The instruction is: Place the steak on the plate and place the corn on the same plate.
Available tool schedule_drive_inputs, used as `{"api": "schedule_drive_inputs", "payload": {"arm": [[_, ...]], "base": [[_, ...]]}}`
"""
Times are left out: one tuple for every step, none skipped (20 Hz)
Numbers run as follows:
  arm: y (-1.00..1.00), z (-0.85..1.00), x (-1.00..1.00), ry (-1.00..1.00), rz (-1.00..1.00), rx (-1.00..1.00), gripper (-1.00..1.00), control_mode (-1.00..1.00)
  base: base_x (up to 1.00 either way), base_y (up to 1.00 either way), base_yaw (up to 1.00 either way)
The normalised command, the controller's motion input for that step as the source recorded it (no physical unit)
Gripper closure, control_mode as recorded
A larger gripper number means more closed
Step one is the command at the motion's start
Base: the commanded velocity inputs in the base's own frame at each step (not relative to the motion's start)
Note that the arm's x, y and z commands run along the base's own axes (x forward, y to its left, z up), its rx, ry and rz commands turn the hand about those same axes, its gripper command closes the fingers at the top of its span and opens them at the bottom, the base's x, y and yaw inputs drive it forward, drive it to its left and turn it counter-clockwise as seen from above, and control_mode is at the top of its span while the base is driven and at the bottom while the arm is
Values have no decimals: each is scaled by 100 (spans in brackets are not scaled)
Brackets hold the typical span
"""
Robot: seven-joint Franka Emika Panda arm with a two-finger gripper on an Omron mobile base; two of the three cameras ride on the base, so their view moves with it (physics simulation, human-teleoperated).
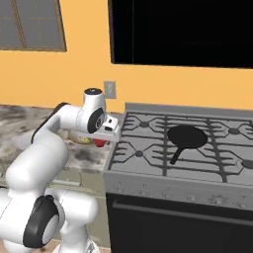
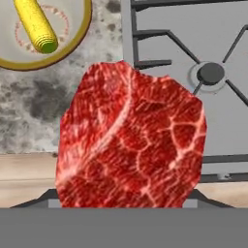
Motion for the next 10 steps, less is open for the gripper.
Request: {"api": "schedule_drive_inputs", "payload": {"arm": [[0,0,0,0,0,0,100,100],[0,0,0,0,0,0,100,100],[0,0,0,0,0,0,100,100],[0,0,0,0,0,0,100,100],[0,0,0,0,0,0,100,100],[0,0,0,0,0,0,100,100],[0,0,0,0,0,0,100,100],[0,0,0,0,0,0,100,100],[0,0,0,0,0,0,100,100],[0,0,0,0,0,0,100,100]], "base": [[-1,90,0],[-4,78,0],[-6,71,0],[-4,74,0],[-1,71,0],[-4,63,0],[0,71,0],[0,62,0],[0,56,0],[0,51,0]]}}
